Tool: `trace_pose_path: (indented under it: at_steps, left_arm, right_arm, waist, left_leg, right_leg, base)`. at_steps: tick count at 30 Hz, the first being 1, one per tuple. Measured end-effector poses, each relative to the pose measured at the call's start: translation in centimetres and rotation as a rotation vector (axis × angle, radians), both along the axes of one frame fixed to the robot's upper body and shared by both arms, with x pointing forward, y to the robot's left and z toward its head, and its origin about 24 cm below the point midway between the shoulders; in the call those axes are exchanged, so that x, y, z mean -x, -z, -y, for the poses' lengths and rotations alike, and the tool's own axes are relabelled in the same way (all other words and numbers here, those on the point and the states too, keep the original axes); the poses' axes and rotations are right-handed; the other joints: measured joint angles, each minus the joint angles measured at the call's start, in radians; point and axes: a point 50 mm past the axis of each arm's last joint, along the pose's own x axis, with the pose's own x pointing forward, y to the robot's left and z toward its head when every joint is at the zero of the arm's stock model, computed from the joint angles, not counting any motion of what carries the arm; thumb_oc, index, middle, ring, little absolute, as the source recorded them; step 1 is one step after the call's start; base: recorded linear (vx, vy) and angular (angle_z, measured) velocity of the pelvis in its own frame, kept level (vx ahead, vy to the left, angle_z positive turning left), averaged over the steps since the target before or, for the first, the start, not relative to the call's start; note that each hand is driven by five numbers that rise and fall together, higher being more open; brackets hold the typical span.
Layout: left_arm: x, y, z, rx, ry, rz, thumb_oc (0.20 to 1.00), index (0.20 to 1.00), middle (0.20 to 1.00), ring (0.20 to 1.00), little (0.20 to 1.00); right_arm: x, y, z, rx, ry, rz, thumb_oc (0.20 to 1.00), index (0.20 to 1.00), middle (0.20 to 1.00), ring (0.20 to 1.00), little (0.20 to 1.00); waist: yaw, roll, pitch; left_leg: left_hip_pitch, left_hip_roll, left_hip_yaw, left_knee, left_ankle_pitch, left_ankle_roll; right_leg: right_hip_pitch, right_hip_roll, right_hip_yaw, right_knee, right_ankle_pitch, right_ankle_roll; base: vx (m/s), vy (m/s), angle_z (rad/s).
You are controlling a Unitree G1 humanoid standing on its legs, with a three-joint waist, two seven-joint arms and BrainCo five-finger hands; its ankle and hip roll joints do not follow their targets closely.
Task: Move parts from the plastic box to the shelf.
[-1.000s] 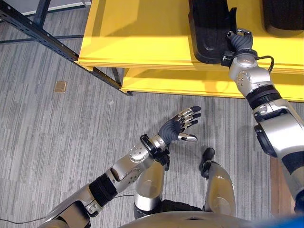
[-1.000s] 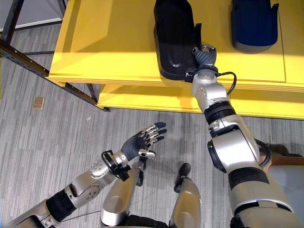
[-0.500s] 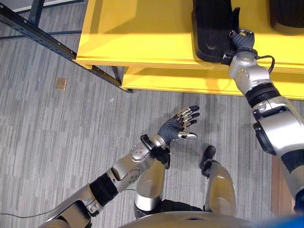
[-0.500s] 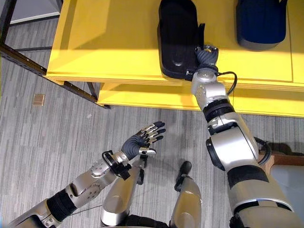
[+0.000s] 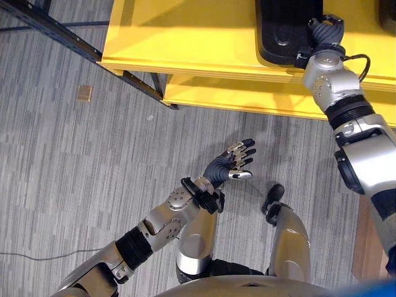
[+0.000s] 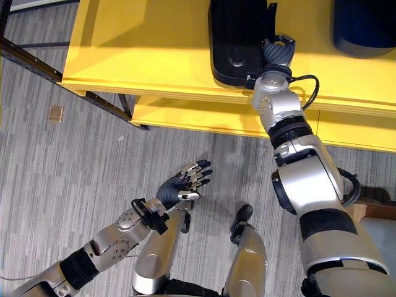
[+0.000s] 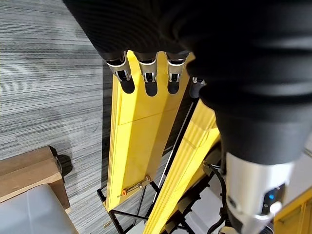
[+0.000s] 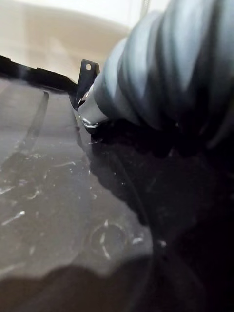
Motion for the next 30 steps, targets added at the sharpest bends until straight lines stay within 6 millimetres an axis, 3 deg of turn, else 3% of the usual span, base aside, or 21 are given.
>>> trace_pose_path:
  at_steps: [30]
  left_arm:
    - [0.1, 0.2, 0.0, -0.017, 0.015, -0.018, 1.0, 1.0, 1.0, 1.0, 1.0]
  right_arm:
    - [0.5, -3.5, 0.0, -0.014, 0.102, 0.108, 0.2, 0.2, 0.2, 0.2, 0.2]
  waist:
    - [0.007, -0.002, -0.001]
  left_leg:
    - [-0.121, -0.001, -0.021, 0.071, -0.004, -0.005]
  right_leg:
    - [-0.105, -0.006, -0.007, 0.062, -0.015, -0.007]
  base:
    - [0.01, -0.013, 0.01]
